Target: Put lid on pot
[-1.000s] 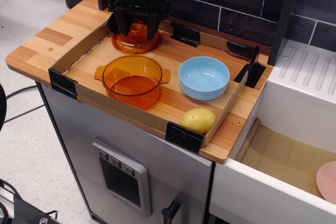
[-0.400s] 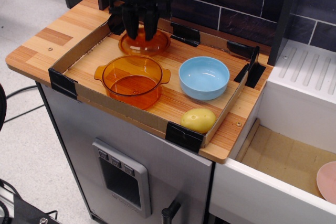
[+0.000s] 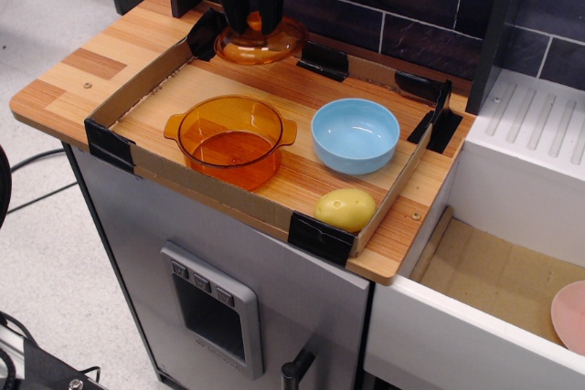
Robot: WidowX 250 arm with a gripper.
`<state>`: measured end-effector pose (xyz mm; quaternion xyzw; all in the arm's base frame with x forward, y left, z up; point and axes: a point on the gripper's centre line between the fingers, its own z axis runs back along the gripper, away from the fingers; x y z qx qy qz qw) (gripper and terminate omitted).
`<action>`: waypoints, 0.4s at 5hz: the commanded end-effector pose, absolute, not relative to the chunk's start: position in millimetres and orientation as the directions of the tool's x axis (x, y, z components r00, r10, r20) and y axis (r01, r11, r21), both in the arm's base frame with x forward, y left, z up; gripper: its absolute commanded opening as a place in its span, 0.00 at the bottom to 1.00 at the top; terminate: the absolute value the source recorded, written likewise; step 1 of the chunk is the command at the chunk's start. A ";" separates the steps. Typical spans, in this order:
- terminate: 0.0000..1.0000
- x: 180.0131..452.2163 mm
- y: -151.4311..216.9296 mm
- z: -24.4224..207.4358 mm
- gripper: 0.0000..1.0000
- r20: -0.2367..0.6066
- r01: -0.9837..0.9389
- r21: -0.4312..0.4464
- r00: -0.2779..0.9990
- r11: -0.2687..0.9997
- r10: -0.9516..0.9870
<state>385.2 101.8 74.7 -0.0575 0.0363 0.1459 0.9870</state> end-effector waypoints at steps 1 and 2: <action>0.00 355.1 99.6 119.3 0.00 0.011 -0.178 -0.109 0.984 0.978 0.180; 0.00 343.0 100.3 133.0 0.00 0.022 -0.133 -0.110 0.990 0.985 0.137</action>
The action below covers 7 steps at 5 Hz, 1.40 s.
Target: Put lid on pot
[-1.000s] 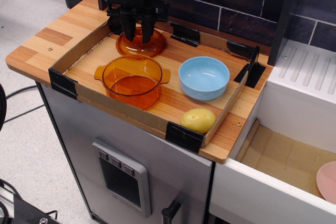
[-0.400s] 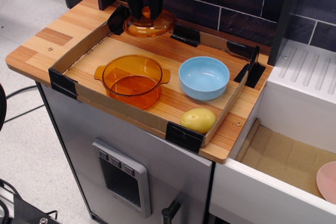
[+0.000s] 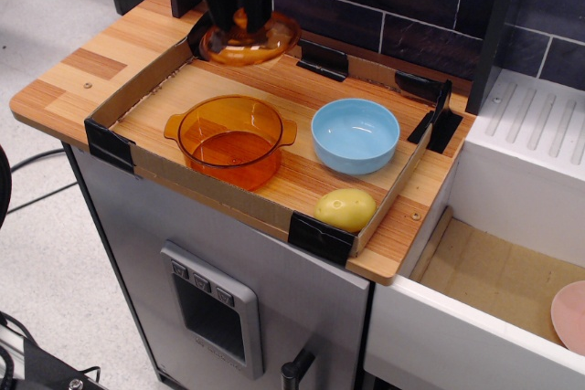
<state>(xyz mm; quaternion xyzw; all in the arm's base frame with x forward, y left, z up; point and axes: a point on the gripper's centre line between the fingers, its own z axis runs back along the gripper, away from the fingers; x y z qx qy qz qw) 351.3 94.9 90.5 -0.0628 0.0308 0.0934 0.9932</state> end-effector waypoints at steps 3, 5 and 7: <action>0.00 308.0 79.5 100.6 0.00 0.057 -0.038 -0.038 0.998 0.999 0.041; 0.00 296.3 63.4 78.2 0.00 0.061 0.003 0.006 0.998 1.000 -0.003; 0.00 283.1 62.7 64.2 1.00 0.033 0.003 -0.022 0.999 1.000 -0.002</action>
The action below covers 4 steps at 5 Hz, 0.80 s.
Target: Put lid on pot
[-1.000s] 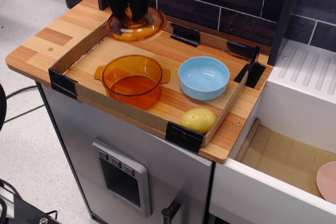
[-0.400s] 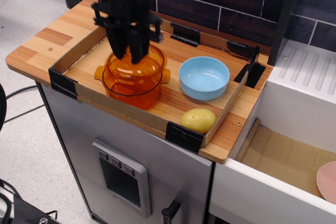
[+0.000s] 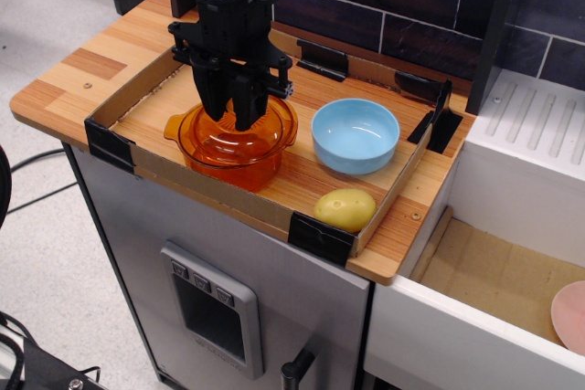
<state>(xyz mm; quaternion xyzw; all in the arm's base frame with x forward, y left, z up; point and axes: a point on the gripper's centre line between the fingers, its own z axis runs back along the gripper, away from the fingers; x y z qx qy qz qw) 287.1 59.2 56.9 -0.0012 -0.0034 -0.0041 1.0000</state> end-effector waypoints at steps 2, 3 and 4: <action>0.00 291.5 90.4 97.9 1.00 0.054 -0.055 -0.091 0.997 0.994 0.060; 0.00 296.6 94.9 120.8 1.00 0.050 -0.079 -0.135 0.995 0.988 0.087; 0.00 298.2 97.9 144.1 1.00 0.025 -0.074 -0.184 0.996 0.980 0.080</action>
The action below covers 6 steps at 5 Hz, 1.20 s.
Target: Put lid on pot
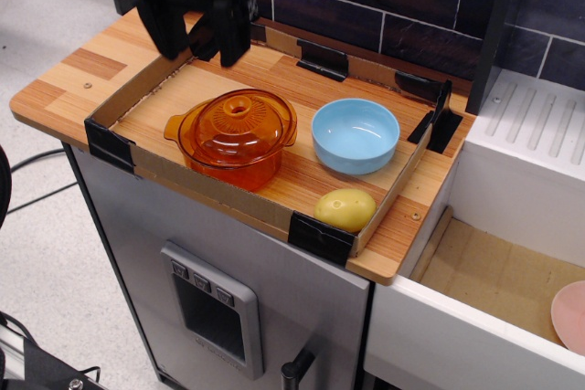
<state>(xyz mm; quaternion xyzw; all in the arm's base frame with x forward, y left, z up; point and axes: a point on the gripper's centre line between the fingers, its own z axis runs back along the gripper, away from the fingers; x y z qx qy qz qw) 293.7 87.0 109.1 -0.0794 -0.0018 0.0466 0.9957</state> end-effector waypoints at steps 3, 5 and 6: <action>0.00 301.9 103.9 153.4 1.00 -0.009 -0.079 -0.196 0.997 0.977 0.079; 0.00 301.9 103.9 153.4 1.00 -0.009 -0.079 -0.196 0.997 0.977 0.079; 1.00 301.9 103.9 153.4 1.00 -0.009 -0.079 -0.196 0.997 0.977 0.079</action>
